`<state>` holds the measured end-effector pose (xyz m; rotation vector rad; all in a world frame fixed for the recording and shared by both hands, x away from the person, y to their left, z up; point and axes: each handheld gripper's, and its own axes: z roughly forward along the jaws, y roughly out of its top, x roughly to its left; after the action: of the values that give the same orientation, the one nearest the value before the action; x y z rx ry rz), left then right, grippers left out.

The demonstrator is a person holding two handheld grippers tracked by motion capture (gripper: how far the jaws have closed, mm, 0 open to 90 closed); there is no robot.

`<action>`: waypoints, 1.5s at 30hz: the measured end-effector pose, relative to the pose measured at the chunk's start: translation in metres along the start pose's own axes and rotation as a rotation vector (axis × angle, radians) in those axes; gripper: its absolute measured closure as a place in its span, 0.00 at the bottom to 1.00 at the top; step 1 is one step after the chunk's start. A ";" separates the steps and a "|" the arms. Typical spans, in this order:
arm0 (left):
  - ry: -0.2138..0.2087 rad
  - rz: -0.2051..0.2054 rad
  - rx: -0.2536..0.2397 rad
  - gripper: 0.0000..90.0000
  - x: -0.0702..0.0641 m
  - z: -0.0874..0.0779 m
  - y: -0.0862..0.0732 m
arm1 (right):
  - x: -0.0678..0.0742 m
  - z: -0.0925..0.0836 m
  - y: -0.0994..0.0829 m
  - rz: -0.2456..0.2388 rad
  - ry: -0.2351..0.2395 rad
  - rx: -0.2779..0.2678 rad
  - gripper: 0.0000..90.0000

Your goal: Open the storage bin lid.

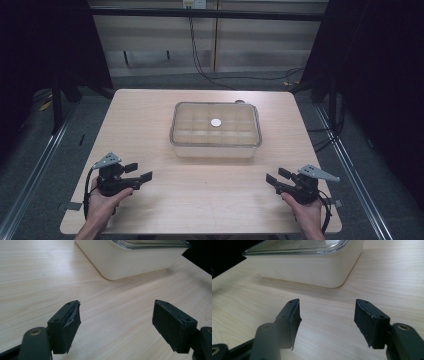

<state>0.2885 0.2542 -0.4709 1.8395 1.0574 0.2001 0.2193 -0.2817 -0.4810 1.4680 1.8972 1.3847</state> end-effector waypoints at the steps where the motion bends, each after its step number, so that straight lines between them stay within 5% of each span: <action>1: 0.000 0.000 0.000 0.26 0.000 0.000 0.000 | 0.000 0.000 0.000 0.000 0.000 0.000 0.42; 6: 0.000 0.034 0.004 0.38 -0.004 0.004 0.000 | -0.001 0.001 0.001 -0.016 -0.017 0.003 0.41; 15: 0.006 0.071 -0.002 0.43 -0.006 0.005 0.002 | 0.000 0.002 0.004 -0.037 -0.003 0.050 0.41; 26: -0.058 0.053 -0.029 0.40 -0.018 -0.001 0.014 | 0.013 0.006 0.020 -0.055 0.108 0.096 0.39; 35: -0.179 0.166 -0.042 0.29 -0.038 0.001 0.020 | 0.017 0.013 0.032 -0.070 0.122 0.120 0.30; 45: -0.201 0.187 -0.025 0.23 -0.040 0.007 0.029 | 0.016 0.021 0.039 -0.076 0.118 0.127 0.29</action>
<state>0.2850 0.2157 -0.4398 1.8920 0.7424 0.1351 0.2490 -0.2590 -0.4529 1.3827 2.1268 1.3659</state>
